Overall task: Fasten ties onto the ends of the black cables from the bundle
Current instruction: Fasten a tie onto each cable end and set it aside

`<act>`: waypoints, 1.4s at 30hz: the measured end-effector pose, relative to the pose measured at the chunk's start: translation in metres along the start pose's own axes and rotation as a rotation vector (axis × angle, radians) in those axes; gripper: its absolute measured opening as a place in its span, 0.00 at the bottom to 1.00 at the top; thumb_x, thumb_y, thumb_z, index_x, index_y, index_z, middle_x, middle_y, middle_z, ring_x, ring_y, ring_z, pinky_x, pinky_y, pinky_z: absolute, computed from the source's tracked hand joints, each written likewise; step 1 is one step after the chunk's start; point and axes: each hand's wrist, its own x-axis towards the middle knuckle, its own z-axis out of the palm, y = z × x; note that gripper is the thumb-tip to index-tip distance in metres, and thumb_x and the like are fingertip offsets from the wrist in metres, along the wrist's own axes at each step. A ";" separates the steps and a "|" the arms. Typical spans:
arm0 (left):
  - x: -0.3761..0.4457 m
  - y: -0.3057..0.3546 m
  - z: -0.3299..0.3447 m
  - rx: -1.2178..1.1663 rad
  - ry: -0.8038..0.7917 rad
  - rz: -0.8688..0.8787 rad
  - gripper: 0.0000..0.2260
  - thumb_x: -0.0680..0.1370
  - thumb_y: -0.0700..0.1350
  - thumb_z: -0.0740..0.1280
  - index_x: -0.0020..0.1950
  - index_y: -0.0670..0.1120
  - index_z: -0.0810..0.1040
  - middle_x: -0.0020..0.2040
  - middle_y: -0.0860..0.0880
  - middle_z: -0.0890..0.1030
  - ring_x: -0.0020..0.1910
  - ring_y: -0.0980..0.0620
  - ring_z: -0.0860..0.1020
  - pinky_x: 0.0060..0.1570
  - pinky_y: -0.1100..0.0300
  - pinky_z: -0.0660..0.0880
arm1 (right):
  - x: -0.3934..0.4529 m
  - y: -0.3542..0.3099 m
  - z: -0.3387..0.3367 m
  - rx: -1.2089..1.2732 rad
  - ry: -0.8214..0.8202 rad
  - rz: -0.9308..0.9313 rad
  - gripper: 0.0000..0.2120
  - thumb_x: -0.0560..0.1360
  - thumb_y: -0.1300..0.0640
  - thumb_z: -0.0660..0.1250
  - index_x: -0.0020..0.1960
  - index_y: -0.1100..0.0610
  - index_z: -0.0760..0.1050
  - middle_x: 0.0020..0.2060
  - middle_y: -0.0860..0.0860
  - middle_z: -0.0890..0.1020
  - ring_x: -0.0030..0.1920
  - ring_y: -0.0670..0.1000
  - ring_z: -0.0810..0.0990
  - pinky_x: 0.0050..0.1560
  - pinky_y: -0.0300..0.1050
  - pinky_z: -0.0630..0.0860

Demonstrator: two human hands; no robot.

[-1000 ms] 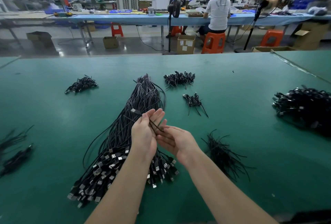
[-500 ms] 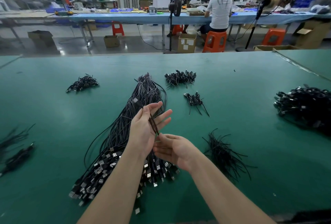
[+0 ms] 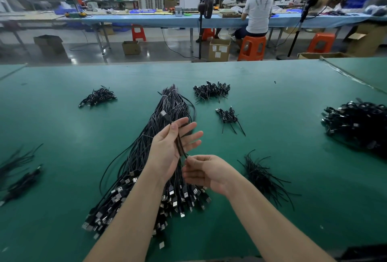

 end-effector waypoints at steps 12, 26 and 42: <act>-0.008 0.006 0.004 -0.076 -0.162 -0.050 0.15 0.86 0.43 0.54 0.49 0.38 0.75 0.60 0.29 0.79 0.64 0.33 0.78 0.60 0.35 0.76 | 0.002 0.002 -0.011 -0.013 -0.109 0.006 0.14 0.70 0.55 0.76 0.51 0.63 0.82 0.48 0.61 0.86 0.47 0.56 0.87 0.46 0.48 0.83; -0.042 -0.014 -0.016 0.077 -0.423 -0.318 0.17 0.81 0.49 0.63 0.59 0.36 0.81 0.56 0.28 0.81 0.54 0.28 0.81 0.55 0.37 0.79 | 0.004 -0.054 -0.026 0.136 0.031 -0.094 0.16 0.79 0.66 0.66 0.66 0.68 0.74 0.42 0.56 0.85 0.40 0.51 0.85 0.42 0.43 0.84; -0.032 -0.058 -0.008 0.273 -0.008 -0.032 0.13 0.85 0.45 0.60 0.60 0.41 0.82 0.57 0.43 0.85 0.62 0.47 0.81 0.69 0.51 0.73 | -0.004 -0.072 0.014 0.309 0.116 -0.168 0.13 0.85 0.61 0.58 0.46 0.66 0.75 0.35 0.57 0.76 0.40 0.57 0.86 0.46 0.53 0.84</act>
